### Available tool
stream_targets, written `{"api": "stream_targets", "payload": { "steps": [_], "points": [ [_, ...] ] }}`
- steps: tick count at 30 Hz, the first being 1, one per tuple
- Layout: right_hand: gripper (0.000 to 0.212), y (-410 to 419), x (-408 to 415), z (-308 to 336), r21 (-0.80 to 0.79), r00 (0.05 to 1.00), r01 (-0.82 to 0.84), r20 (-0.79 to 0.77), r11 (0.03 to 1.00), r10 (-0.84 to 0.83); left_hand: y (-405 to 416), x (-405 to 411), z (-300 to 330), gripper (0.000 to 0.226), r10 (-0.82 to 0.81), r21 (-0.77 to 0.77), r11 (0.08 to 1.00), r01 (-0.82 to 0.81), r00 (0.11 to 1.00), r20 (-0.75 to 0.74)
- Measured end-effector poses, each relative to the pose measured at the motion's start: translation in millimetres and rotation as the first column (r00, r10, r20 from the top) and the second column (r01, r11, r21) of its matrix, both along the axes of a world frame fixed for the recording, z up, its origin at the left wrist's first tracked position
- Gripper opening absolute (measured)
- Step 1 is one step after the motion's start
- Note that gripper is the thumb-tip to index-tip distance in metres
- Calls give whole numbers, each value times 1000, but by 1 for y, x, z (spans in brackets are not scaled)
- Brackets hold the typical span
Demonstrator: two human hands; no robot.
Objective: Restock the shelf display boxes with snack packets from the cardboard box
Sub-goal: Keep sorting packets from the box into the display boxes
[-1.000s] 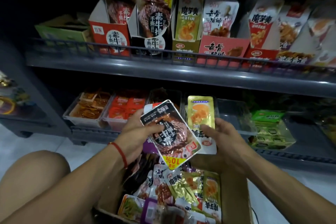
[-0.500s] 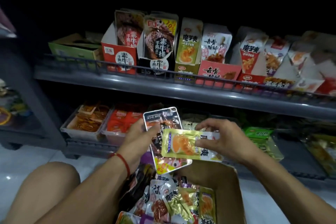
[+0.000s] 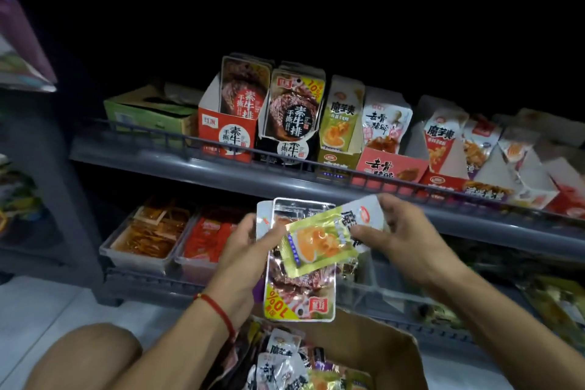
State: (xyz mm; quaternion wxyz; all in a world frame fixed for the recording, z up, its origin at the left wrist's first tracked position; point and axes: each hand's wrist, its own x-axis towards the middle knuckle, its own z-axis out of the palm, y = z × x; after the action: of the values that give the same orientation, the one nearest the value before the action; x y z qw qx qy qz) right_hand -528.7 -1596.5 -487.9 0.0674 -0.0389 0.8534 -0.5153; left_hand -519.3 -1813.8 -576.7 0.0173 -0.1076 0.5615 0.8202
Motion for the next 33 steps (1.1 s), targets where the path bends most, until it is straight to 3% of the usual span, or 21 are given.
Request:
{"api": "stream_targets", "payload": {
  "steps": [3, 6, 10, 15, 20, 27, 33],
  "points": [
    [26, -1, -25, 43, 157, 988, -6, -151, 988, 30, -7, -3, 6, 15, 69, 55, 996, -67, 997, -37],
    [28, 1, -54, 88, 190, 929, 70, -370, 979, 6, -14, -6, 5, 15, 100, 110, 989, -97, 995, -19],
    [32, 4, -99, 135, 319, 854, 197, -520, 927, -3, -16, -6, 5, 16, 109, 133, 985, -110, 994, 17],
    [52, -15, -164, 144, 640, 808, 287, -562, 713, 179, -21, -8, 10, 13, 126, 130, 983, -129, 992, 30],
    [46, -33, -207, 116, 832, 790, 255, -473, 492, 391, -25, -11, 8, 15, 130, 105, 985, -133, 991, 37],
    [38, -34, -230, 88, 809, 651, 479, -588, 341, 480, -28, -14, 8, 13, 130, 108, 985, -133, 991, 32],
    [47, -44, -217, 85, 763, 626, 578, -643, 291, 442, -27, -15, 11, 15, 162, 101, 982, -162, 987, -1]
  ]
}}
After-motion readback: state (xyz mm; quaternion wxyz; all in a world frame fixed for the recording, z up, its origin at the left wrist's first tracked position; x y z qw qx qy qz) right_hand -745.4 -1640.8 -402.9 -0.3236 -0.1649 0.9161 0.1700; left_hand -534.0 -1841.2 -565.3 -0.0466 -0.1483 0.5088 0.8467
